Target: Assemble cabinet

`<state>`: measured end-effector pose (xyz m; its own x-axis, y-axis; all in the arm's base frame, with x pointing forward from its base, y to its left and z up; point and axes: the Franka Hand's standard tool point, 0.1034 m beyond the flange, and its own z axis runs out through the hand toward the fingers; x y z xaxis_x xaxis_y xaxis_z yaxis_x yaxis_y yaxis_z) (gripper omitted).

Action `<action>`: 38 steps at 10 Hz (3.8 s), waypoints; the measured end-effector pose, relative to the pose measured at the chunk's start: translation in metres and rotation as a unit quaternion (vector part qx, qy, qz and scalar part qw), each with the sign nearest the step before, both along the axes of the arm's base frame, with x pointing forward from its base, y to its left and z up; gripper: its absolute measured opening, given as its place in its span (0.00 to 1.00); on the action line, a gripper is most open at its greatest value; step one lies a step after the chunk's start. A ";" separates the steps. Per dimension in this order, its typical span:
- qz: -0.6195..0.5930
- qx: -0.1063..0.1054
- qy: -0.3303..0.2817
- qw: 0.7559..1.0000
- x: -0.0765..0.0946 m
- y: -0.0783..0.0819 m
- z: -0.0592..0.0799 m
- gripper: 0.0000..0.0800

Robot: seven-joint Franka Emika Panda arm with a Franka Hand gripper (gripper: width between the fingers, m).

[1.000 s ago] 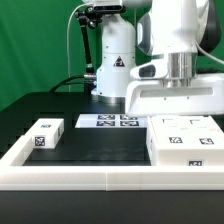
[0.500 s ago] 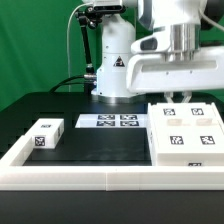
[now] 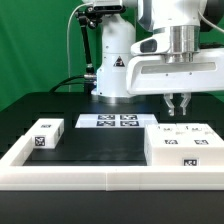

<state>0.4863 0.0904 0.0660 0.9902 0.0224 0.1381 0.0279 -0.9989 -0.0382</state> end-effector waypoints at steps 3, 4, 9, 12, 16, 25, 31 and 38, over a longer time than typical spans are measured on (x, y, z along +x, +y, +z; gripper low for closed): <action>0.000 0.000 0.003 1.000 0.000 0.000 0.000 0.15; 0.000 0.000 0.003 1.000 0.000 0.000 -0.001 0.34; -0.010 -0.006 0.012 1.000 -0.007 -0.005 -0.032 0.90; -0.009 -0.007 0.009 1.000 -0.007 -0.007 -0.038 0.99; -0.010 -0.010 0.003 1.000 -0.008 -0.010 -0.053 1.00; -0.002 -0.013 -0.016 1.000 0.005 -0.012 -0.059 0.51; 0.001 -0.012 -0.017 1.000 0.005 -0.011 -0.058 0.27; 0.007 -0.008 -0.003 1.000 0.005 -0.009 -0.021 0.27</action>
Offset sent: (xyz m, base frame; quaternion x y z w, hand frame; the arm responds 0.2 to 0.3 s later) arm 0.0000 0.0000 0.0000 0.0000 0.0000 0.0000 1.0000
